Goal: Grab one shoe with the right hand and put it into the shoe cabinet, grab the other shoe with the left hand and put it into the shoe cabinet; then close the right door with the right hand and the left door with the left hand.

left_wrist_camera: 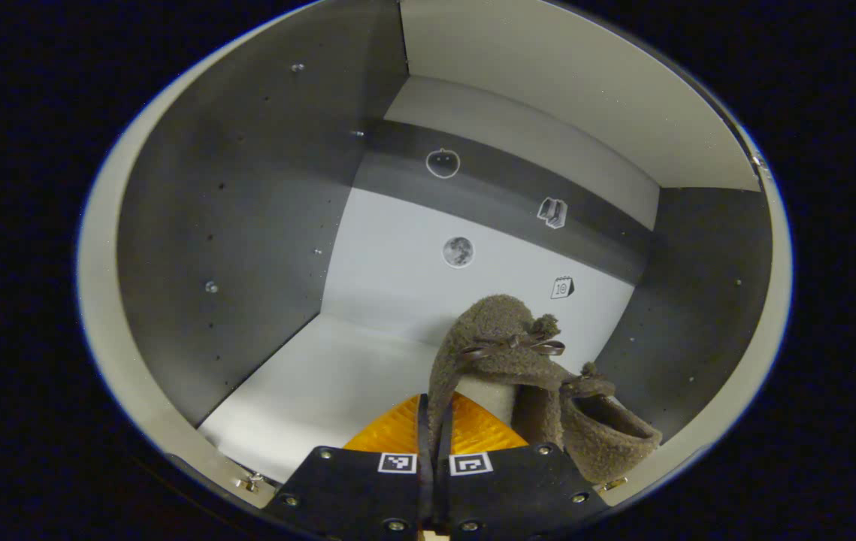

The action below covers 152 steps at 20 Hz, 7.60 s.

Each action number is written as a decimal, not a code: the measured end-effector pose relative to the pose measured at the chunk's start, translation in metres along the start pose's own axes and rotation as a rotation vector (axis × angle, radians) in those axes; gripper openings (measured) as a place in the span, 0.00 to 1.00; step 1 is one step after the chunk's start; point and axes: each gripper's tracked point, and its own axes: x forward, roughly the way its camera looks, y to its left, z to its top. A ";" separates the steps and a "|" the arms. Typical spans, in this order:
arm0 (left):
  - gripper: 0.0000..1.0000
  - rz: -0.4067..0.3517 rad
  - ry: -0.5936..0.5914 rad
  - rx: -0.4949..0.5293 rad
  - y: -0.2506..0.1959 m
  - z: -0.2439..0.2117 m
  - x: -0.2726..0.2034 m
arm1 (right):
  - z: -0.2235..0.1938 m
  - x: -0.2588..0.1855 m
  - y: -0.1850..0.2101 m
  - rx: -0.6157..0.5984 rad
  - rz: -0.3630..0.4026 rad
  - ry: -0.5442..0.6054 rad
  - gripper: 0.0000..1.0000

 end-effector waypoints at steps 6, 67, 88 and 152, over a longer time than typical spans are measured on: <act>0.12 0.039 0.063 0.133 -0.007 -0.002 0.020 | 0.001 0.007 -0.024 0.068 -0.037 -0.002 0.98; 0.95 0.222 -0.242 0.148 0.204 -0.009 -0.455 | 0.096 0.012 -0.095 0.086 -0.325 -0.126 0.98; 0.95 0.321 -0.392 0.050 0.254 0.064 -0.388 | 0.096 0.050 -0.027 0.083 -0.152 -0.129 0.98; 0.99 0.202 -0.280 0.345 0.137 -0.014 -0.432 | 0.078 -0.049 -0.020 0.010 -0.133 -0.159 0.92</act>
